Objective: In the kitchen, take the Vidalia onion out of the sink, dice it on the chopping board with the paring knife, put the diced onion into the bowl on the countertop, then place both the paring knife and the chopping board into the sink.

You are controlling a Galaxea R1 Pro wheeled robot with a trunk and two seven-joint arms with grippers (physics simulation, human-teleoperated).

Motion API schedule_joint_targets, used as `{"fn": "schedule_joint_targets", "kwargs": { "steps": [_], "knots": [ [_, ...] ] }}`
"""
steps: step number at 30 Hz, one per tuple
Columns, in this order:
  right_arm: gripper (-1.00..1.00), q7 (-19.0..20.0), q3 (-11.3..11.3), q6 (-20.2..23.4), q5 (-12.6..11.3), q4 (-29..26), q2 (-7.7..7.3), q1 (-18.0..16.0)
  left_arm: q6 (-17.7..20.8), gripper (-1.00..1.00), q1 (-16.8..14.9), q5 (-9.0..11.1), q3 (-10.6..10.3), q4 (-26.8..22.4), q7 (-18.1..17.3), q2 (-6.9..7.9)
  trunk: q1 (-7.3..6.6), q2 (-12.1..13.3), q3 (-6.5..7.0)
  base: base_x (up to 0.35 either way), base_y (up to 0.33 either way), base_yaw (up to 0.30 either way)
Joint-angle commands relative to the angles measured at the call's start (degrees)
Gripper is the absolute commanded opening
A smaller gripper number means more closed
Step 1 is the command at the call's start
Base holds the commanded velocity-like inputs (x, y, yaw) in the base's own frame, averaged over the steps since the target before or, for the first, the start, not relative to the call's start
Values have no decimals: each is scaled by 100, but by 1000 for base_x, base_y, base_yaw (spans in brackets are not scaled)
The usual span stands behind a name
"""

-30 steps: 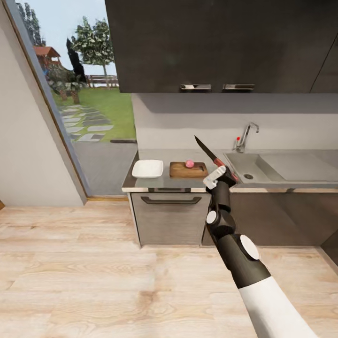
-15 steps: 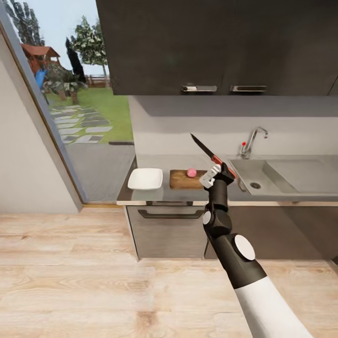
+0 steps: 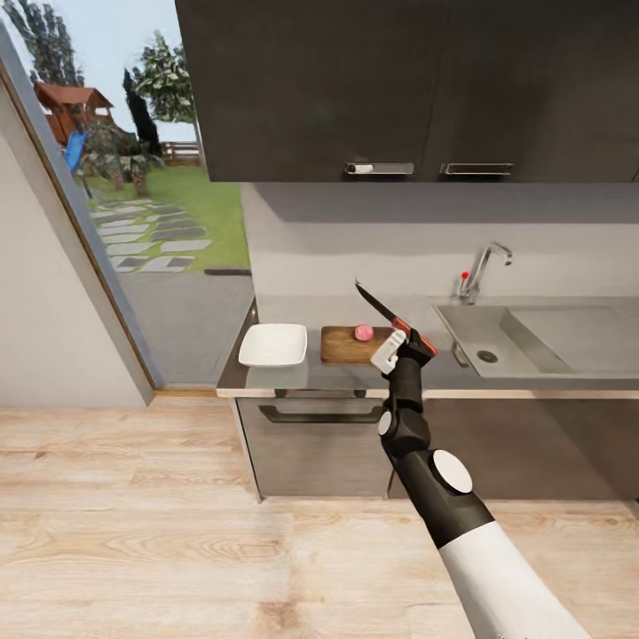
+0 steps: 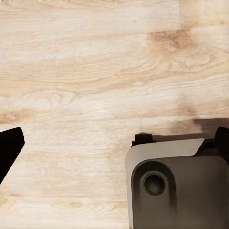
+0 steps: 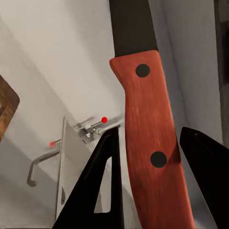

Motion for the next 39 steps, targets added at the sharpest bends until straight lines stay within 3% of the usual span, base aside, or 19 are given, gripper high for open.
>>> {"fn": "schedule_joint_targets", "kwargs": {
  "steps": [1, 8, 16, 28, 39],
  "knots": [
    [-100, -2, 11, 51, 42, 10, -1, -5, -6, 100, -1, 19, -49, -7, 31, 1, 3, -11, -11, 0, 0, 0],
    [-100, -3, 5, 55, 37, 40, 21, -4, 0, 100, -1, 24, -49, -7, 31, 1, 3, -11, -11, 56, 0, 0],
    [-100, -3, 2, 55, 25, 150, 64, -6, 1, 100, -1, 18, -49, -6, 31, 1, 3, -11, -11, 296, 0, 0],
    [-100, 5, -20, 38, 4, 304, 114, -6, 1, 100, -1, 18, -49, -3, 31, 1, 3, -11, -11, 45, 0, 0],
    [-100, 0, -21, 40, 9, 391, 114, -4, 1, 100, -1, 20, -49, 1, 31, 1, 3, -11, -11, 289, 0, 0]
  ]
}}
